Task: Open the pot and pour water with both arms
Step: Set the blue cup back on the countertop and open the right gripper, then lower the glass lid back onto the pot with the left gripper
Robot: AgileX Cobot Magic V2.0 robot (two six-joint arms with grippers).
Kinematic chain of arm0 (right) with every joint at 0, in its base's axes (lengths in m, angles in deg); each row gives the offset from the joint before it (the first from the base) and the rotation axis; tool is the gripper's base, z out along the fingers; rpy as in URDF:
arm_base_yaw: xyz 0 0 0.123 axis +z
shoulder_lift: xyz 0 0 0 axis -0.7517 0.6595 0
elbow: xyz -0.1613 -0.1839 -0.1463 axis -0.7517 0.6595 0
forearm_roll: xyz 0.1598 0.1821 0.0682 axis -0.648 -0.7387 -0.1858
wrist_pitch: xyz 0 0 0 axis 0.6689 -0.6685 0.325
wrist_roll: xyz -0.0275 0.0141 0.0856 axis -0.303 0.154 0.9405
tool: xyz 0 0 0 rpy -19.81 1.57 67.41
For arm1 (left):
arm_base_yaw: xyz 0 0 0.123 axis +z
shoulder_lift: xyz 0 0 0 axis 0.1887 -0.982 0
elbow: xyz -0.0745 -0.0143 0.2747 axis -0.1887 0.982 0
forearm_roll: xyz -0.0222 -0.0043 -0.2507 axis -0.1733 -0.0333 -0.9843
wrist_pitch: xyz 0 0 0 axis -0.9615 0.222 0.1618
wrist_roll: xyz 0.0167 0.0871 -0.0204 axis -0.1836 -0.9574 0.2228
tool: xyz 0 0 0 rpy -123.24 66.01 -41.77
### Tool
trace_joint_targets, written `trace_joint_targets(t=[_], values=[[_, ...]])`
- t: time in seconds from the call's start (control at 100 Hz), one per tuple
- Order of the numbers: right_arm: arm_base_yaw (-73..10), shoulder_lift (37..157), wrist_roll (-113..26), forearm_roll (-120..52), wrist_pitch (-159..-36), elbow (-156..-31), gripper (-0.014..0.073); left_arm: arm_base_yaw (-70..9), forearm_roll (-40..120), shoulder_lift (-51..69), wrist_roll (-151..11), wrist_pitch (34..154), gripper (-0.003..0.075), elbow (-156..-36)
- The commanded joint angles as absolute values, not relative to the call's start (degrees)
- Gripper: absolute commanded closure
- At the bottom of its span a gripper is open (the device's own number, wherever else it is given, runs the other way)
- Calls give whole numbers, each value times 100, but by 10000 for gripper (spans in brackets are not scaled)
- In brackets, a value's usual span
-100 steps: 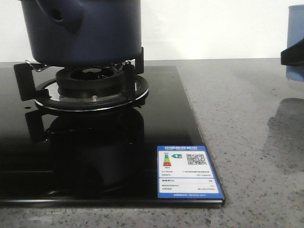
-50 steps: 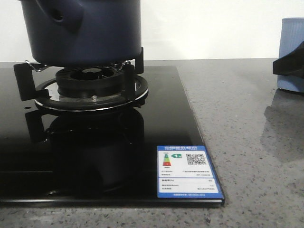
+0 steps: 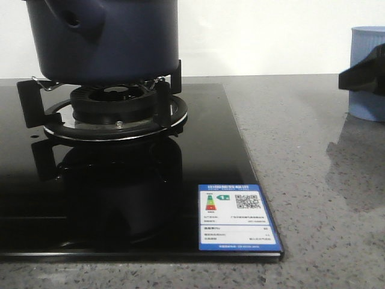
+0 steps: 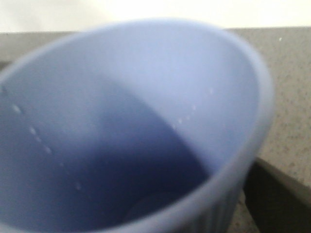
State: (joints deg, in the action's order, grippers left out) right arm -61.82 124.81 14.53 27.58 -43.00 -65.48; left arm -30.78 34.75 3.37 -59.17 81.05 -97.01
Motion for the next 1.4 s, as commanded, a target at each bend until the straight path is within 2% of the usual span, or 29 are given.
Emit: trace_joint_targets(t=[0.0, 0.26, 0.56, 0.85, 1.07, 1.39], values=[[-6217, 12070, 1483, 2685, -3965, -6616, -50, -3061, 3484, 510, -5875, 7607, 363, -9893], [-6217, 11035, 1496, 2756, -4871, -6173, -50, -3061, 3484, 510, -5875, 7607, 363, -9893], [-6217, 9437, 2159, 2795, -5699, -5354, -50, -3072, 3484, 510, -5875, 7607, 363, -9893], [-6217, 7839, 2939, 3008, -5985, -5284, -50, -3616, 3484, 438, -5875, 7575, 363, -9893], [-6206, 7595, 3749, 3838, -5985, -5284, -51, -4076, 3484, 96, -5875, 7507, 363, -9893], [-6206, 7595, 3780, 3952, -5960, -5284, -50, -4379, 3484, -455, -5875, 7139, 363, -9893]])
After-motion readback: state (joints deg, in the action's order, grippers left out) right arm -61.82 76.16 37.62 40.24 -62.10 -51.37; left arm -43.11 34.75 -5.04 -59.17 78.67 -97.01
